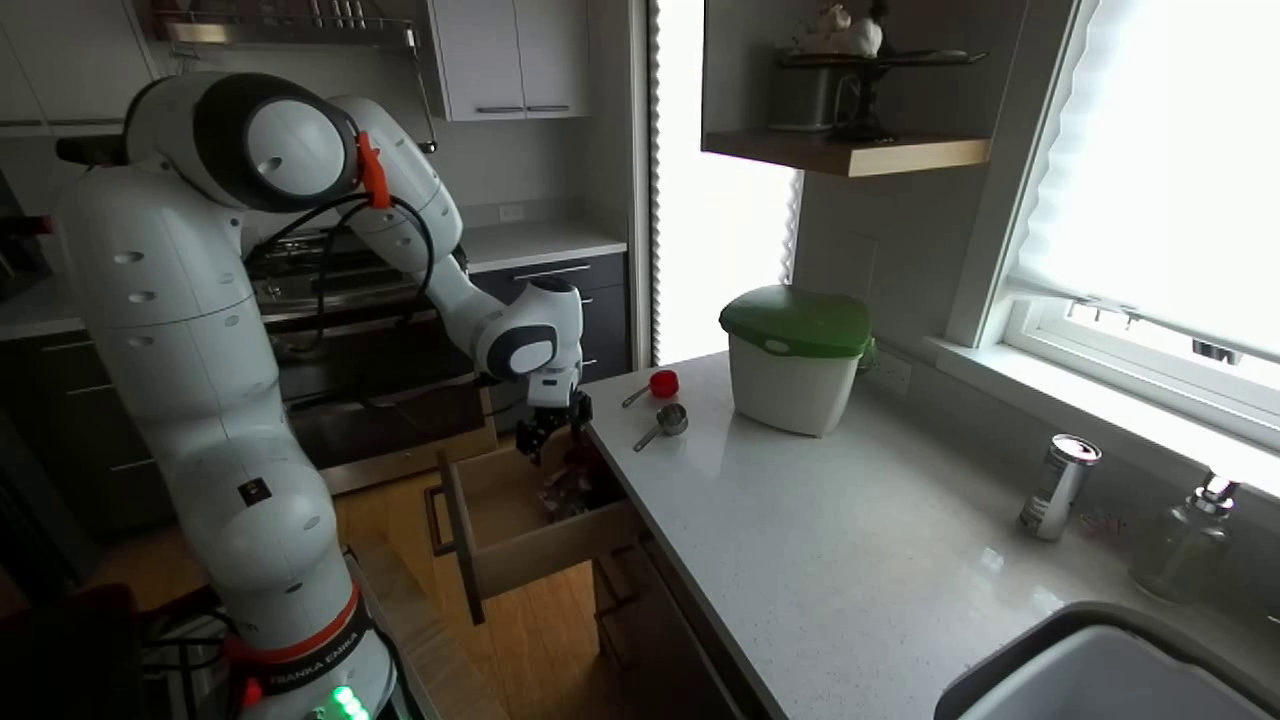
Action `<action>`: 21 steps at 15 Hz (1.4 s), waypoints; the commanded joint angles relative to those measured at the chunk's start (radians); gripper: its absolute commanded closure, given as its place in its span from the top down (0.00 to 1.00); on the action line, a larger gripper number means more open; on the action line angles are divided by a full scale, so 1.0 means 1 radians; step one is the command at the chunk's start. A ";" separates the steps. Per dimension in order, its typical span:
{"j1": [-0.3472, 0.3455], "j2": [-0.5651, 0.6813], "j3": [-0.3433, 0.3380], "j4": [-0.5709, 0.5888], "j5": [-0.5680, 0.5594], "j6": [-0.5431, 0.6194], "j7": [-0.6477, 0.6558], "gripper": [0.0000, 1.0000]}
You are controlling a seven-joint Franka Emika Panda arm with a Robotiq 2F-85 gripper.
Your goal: Pick up the metal item, then place it in the scoop
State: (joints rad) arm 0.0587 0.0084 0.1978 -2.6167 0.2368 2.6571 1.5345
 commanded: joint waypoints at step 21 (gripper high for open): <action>-0.078 0.350 0.087 0.095 0.918 0.169 -0.870 1.00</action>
State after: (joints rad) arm 0.0169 0.3110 0.2479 -2.5511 1.0474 2.8047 0.7813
